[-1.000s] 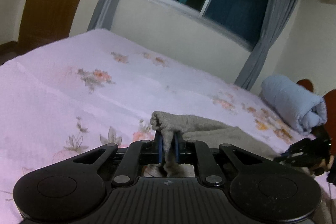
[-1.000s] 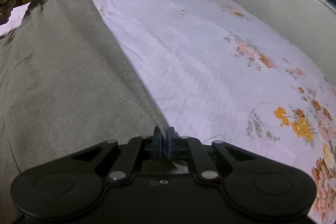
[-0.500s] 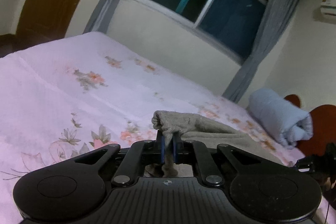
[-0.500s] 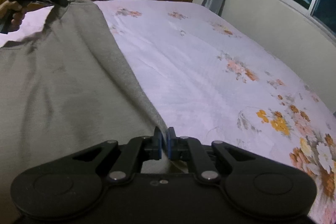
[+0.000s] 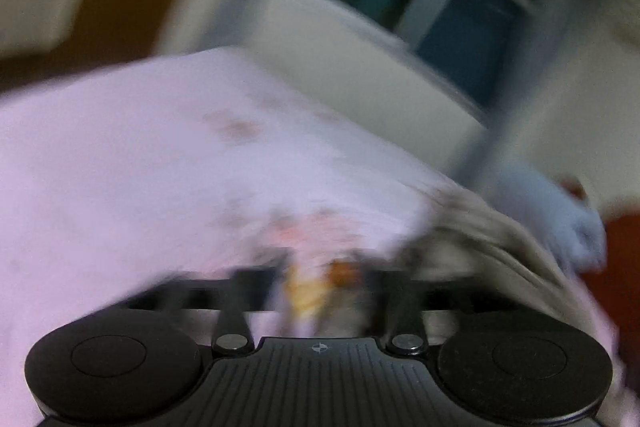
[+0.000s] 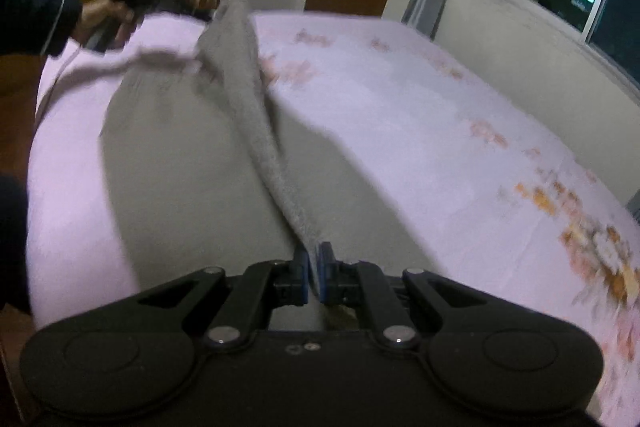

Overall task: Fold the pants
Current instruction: 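Lift the hems with the right tool and carry them over toward the waistband held by the left tool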

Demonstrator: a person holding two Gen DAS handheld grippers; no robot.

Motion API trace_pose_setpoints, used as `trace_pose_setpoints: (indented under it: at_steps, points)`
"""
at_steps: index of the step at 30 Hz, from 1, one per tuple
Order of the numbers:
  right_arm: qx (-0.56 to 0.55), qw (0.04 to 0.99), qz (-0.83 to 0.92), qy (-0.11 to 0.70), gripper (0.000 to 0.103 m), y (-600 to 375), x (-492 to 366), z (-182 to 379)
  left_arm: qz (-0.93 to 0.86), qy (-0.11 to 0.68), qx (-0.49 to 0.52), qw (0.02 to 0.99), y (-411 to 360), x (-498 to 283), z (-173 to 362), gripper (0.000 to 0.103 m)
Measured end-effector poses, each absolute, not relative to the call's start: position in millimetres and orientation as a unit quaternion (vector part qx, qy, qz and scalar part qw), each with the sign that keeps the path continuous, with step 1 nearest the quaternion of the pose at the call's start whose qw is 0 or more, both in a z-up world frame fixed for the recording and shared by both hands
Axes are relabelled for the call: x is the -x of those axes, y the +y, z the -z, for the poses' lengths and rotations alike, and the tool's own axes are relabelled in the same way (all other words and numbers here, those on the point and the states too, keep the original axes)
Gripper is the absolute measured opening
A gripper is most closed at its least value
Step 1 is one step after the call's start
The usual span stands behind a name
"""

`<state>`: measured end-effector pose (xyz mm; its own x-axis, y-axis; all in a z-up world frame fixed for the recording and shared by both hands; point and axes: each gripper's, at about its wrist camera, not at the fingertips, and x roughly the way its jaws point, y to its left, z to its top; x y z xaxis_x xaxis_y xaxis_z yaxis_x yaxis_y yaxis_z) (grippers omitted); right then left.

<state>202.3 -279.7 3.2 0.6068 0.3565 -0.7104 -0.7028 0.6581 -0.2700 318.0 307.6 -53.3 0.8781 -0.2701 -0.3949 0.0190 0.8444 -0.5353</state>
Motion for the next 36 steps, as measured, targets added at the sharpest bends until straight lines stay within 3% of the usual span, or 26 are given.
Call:
trace_pose_setpoints:
  at_steps: [1, 4, 6, 13, 17, 23, 24, 27, 36]
  points:
    - [0.267, 0.853, -0.304, 0.33, 0.0, -278.2, -198.8, 10.7, 0.041, 0.235, 0.3, 0.924, 316.4, -303.4, 59.0, 0.099]
    - [0.246, 0.857, -0.292, 0.347, 0.0, -281.7, -195.7, 34.3, 0.023, 0.232, 0.363, 0.902, 323.8, -261.6, 63.6, 0.095]
    - [0.227, 0.862, -0.289, 0.349, 0.0, -285.9, -195.1, 39.1, 0.016, 0.247, 0.361, 0.899, 308.5, -237.3, 55.3, 0.083]
    - [0.211, 0.87, -0.288, 0.34, 0.0, -287.4, -197.1, 34.1, -0.001, 0.341, 0.396, 0.853, 250.2, -189.2, 77.2, 0.083]
    - [0.206, 0.871, -0.29, 0.34, 0.0, -291.6, -198.4, 37.7, -0.008, 0.341, 0.414, 0.844, 244.7, -189.6, 84.7, 0.058]
    - [0.191, 0.878, -0.283, 0.336, 0.0, -293.5, -182.0, 41.2, -0.004, 0.362, 0.392, 0.845, 228.5, -220.9, 75.4, 0.05]
    - [0.192, 0.878, -0.281, 0.337, 0.0, -294.3, -181.6, 43.1, -0.007, 0.366, 0.387, 0.847, 227.3, -223.1, 74.4, 0.034]
    - [0.191, 0.877, -0.279, 0.34, 0.0, -293.3, -181.9, 45.4, 0.003, 0.356, 0.41, 0.84, 235.5, -224.5, 71.3, 0.024]
    - [0.207, 0.883, -0.286, 0.31, 0.0, -292.5, -155.8, 15.8, 0.036, 0.328, 0.423, 0.844, 247.3, -221.6, 56.4, 0.022]
